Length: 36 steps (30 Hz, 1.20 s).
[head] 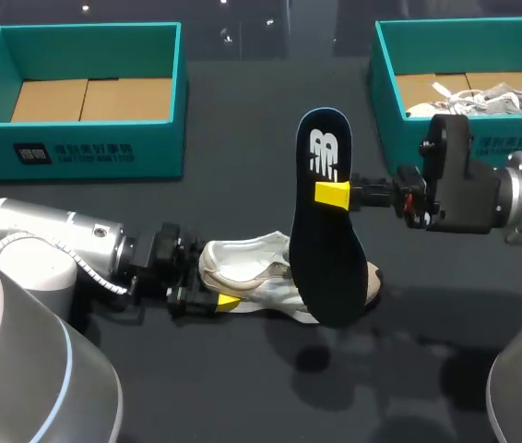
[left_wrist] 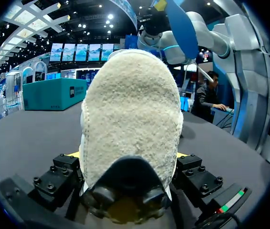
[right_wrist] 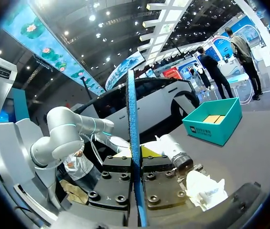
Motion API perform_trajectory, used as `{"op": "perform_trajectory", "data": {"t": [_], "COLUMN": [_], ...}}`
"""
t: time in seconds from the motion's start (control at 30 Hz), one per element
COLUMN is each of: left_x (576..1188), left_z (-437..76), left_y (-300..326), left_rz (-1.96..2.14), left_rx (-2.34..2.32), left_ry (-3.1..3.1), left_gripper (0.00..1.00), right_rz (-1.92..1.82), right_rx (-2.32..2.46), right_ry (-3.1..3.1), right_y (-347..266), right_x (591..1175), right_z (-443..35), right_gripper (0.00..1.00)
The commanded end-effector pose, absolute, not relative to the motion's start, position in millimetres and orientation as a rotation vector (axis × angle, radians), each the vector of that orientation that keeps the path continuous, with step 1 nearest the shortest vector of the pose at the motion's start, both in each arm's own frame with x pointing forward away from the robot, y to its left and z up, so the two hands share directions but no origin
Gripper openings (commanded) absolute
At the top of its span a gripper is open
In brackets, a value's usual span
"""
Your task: Take the shoe out of the shoebox, open the shoe tongue, remove and reinsert the insole, then place the shoe into the shoebox
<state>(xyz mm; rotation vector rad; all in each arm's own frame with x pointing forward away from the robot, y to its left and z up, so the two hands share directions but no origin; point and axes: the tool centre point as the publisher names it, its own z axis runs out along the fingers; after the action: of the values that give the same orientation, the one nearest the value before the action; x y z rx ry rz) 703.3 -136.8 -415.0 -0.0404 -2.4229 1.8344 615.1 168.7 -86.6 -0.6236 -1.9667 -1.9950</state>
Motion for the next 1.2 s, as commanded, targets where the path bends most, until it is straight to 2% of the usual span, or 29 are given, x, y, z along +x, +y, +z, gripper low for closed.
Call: {"op": "perform_trajectory", "data": {"t": [0.03,0.07,0.1,0.13,0.63,1.2], "left_x": [703.8,703.9,703.9,703.9,701.1,711.4], "left_z": [-416.6,-415.2,-415.0,-414.7,-405.0,-389.1], "left_y": [-136.6,-137.0,-137.1,-137.1,-124.0,-81.5], "left_rz": [1.834,1.836,1.836,1.837,1.73,1.263], "left_rx": [-0.041,-0.037,-0.039,-0.041,-0.087,-0.199], "left_ry": [-2.423,-2.413,-2.413,-2.413,-2.502,-2.798], "left_gripper": [0.64,0.84,0.95,1.0,1.0,1.0], "right_rz": [-1.995,-1.995,-1.995,-1.995,-1.995,-1.995], "right_rx": [-0.631,-0.631,-0.631,-0.631,-0.631,-0.631], "right_ry": [-1.969,-1.969,-1.969,-1.969,-1.969,-1.969], "right_y": [167.5,167.5,167.5,167.5,167.5,167.5], "right_x": [611.6,611.6,611.6,611.6,611.6,611.6], "right_z": [-86.2,-86.2,-86.2,-86.2,-86.2,-86.2], "right_gripper": [0.0,0.0,0.0,0.0,0.0,0.0]}}
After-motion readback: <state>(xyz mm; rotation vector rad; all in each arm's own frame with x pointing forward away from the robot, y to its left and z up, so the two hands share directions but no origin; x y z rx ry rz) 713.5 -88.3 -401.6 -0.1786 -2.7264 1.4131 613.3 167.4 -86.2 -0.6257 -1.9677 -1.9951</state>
